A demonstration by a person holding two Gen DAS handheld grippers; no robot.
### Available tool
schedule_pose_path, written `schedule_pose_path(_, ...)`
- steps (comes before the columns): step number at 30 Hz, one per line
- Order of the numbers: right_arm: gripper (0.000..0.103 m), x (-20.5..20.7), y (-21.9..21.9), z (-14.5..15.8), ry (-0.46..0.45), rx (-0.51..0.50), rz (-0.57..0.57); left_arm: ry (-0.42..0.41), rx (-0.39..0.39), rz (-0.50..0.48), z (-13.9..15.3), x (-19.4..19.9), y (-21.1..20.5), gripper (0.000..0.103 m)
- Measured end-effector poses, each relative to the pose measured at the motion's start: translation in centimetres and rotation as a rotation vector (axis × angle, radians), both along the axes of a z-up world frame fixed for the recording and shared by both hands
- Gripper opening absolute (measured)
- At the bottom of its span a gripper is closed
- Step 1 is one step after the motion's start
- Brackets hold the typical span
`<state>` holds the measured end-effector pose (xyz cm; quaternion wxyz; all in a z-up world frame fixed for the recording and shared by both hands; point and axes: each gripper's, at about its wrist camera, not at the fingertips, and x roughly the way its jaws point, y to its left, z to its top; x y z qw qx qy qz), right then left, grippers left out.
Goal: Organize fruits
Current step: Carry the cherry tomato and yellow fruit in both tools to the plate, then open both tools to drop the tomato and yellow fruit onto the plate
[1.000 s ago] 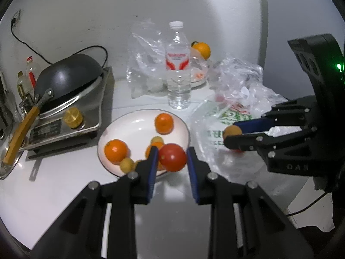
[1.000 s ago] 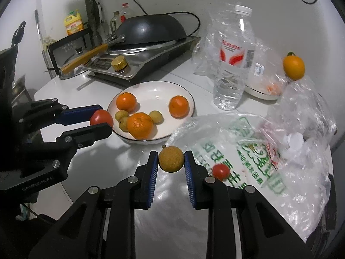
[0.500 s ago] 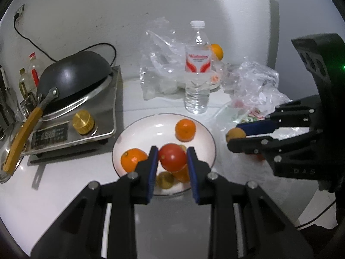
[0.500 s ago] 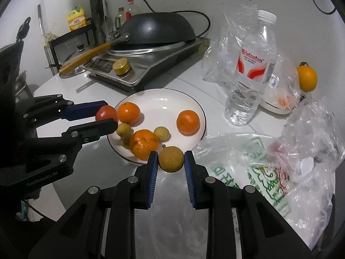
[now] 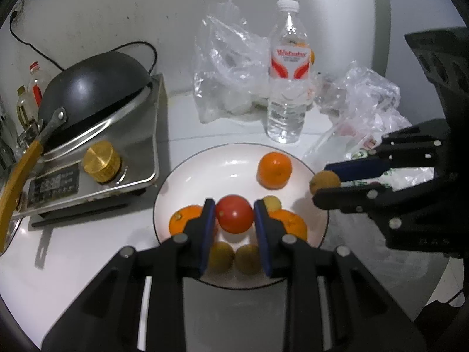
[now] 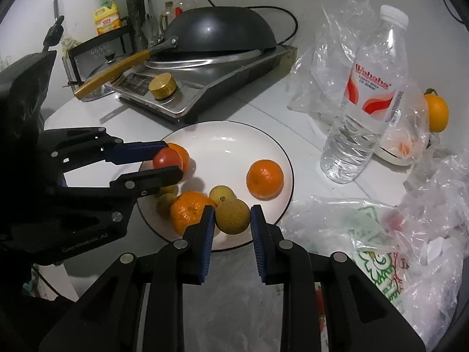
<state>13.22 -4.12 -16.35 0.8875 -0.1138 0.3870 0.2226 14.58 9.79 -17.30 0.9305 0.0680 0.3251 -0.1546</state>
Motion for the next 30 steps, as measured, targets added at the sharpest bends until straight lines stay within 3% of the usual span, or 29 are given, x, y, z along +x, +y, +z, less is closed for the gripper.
schedule_pose_path(9,0.027,1.7,0.3,-1.6,0.041,-0.008,0.008,0.033,0.027,-0.009,-1.5,1.4,-0.6,0.028)
schedule_pose_path(18,0.027,2.1,0.4,-2.0,0.061,-0.012,-0.002,0.034,0.0,-0.002,-1.4,1.6,-0.3,0.029)
schedule_pose_path(30,0.027,-0.5,-1.0,0.6,-0.007,0.002,-0.047,-0.001,-0.022,0.0,0.2,-0.6,-0.4,0.033)
